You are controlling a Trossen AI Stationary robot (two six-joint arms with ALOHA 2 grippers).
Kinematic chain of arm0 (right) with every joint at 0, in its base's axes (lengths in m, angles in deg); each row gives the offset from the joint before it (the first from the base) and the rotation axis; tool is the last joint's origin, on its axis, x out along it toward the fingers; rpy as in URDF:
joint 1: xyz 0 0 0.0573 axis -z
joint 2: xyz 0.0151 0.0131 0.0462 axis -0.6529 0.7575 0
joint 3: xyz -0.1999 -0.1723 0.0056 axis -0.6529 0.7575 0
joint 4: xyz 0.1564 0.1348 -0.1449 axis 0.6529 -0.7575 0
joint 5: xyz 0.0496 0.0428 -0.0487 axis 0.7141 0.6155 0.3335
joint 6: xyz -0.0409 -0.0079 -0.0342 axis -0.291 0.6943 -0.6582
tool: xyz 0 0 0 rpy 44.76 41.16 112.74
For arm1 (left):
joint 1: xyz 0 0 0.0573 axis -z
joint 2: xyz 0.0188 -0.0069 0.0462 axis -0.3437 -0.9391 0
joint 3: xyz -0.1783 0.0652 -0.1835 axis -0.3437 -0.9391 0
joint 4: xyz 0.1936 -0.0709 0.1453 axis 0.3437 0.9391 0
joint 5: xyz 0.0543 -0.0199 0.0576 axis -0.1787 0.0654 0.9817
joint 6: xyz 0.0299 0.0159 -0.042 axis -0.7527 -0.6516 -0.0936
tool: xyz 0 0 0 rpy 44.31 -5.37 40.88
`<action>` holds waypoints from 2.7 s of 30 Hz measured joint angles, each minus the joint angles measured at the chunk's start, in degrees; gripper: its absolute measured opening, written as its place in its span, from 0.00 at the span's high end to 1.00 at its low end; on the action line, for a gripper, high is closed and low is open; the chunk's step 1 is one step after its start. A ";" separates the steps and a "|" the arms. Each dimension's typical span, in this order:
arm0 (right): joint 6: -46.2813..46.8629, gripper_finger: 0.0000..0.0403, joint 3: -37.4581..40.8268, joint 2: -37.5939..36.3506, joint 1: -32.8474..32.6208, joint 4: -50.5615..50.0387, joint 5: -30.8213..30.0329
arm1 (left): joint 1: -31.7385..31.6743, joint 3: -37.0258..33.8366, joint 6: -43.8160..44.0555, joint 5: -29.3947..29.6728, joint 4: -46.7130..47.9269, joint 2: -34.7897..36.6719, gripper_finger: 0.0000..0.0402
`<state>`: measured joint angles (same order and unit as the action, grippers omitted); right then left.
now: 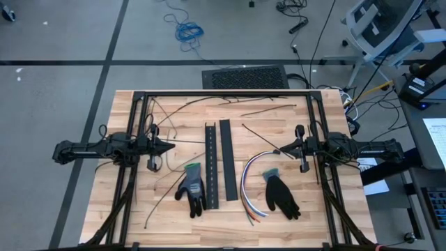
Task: Ziptie cables
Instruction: Wrap the cable wires with the black ziptie
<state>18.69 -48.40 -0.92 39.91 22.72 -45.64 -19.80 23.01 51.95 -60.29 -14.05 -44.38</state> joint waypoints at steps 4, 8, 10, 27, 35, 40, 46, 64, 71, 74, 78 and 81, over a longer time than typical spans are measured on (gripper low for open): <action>0.00 1.00 0.00 0.00 0.00 0.00 0.00 | 0.01 0.00 0.00 0.01 0.00 0.00 1.00; 0.02 1.00 0.00 -0.01 0.00 0.00 0.00 | 0.01 -0.01 0.00 0.01 0.00 0.00 1.00; 0.01 1.00 0.00 0.00 -0.01 0.00 0.00 | 0.01 -0.01 -0.01 0.01 0.00 0.00 1.00; 0.00 1.00 0.00 -0.02 0.00 0.00 0.00 | -0.01 -0.01 0.00 0.01 0.00 0.00 1.00; 0.01 1.00 0.00 0.00 0.00 0.00 0.00 | -0.01 -0.01 -0.01 0.01 0.00 0.00 1.00; 0.00 1.00 0.00 -0.01 0.00 0.00 0.00 | 0.00 -0.01 0.00 0.01 0.00 0.00 1.00; 0.00 1.00 0.00 0.00 -0.01 0.02 0.02 | -0.01 -0.01 0.00 0.01 0.00 0.00 1.00; 0.14 1.00 0.00 -0.01 -0.01 0.02 0.00 | -0.01 -0.01 0.00 0.01 -0.02 0.00 1.00; 11.57 1.00 0.11 0.09 0.00 8.02 -0.02 | -0.01 -0.01 -0.01 0.01 -0.01 0.00 1.00; 19.05 1.00 -0.47 1.09 0.00 30.05 -0.77 | 0.01 -0.01 -0.02 0.01 -0.02 0.02 1.00; 15.67 1.00 -9.18 5.40 0.04 33.75 -6.11 | 0.01 -0.01 -0.02 0.01 -0.02 0.02 1.00; 11.46 1.00 -19.24 12.06 0.00 20.83 -5.66 | -0.01 0.00 -0.02 0.01 -0.02 0.01 1.00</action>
<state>30.16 -67.64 11.14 39.92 43.55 -51.31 -19.81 23.01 51.93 -60.28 -14.07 -44.37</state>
